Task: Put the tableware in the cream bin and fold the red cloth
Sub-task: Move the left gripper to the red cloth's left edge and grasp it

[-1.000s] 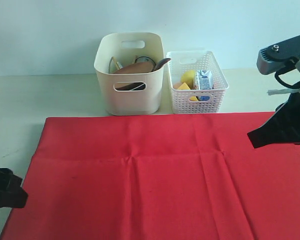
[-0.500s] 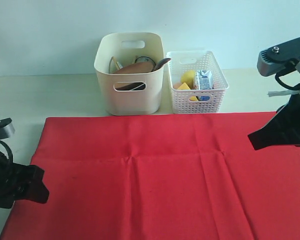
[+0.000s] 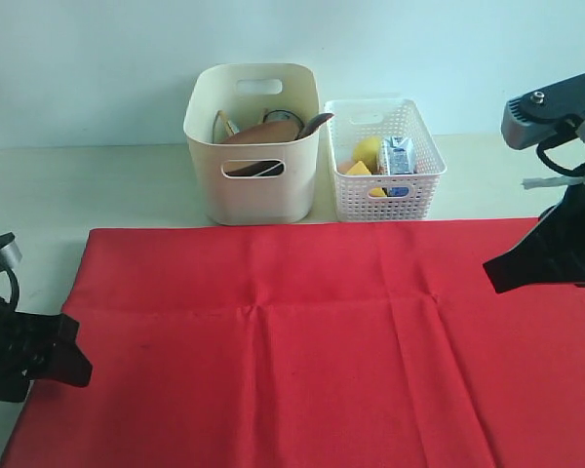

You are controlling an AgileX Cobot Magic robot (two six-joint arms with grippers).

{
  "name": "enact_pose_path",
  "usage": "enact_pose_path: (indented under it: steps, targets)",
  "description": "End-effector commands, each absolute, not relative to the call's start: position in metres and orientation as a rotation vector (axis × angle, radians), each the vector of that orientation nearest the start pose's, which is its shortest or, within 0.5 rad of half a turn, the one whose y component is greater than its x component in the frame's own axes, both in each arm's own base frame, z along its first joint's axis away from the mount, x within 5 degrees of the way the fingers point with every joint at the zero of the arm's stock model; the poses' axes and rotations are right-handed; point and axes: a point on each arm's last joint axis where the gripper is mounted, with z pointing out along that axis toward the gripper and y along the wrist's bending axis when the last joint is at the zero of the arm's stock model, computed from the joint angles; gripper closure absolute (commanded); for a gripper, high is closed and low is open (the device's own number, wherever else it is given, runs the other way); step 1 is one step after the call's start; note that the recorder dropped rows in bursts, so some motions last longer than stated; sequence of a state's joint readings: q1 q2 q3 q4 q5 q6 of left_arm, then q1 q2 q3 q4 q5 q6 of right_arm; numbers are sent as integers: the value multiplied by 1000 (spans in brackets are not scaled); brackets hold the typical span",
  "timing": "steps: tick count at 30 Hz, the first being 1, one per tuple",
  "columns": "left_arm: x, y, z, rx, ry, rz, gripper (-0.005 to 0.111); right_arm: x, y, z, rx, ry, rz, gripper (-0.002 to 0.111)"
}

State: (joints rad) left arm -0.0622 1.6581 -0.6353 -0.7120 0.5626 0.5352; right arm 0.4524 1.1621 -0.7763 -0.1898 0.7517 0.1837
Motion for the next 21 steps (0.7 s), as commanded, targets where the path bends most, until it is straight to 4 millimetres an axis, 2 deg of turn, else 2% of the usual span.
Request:
enact_pose_path:
  steps: [1,7,14,15,17,18,19,20,21]
  targets:
    - [249,-46,122,-15,2940,-547,35,196,83,268,-489,2545,13,108]
    - [252,-48,113,4,2939,-584,35,197,83,268,-488,2534,18,108]
    - [252,-52,114,36,2927,-651,36,197,83,268,-488,2534,18,108]
    - [252,-55,115,64,2910,-690,41,197,83,268,-488,2534,18,108]
    - [252,-58,117,93,2885,-740,61,197,83,268,-488,2534,18,108]
    - [253,-58,117,88,2880,-745,76,197,83,268,-488,2534,18,108]
    - [253,-58,117,88,2880,-745,84,197,83,268,-488,2534,18,108]
    - [253,-58,117,101,2878,-743,100,197,83,268,-488,2534,18,108]
    - [253,-58,117,116,2875,-741,107,197,83,268,-488,2533,19,108]
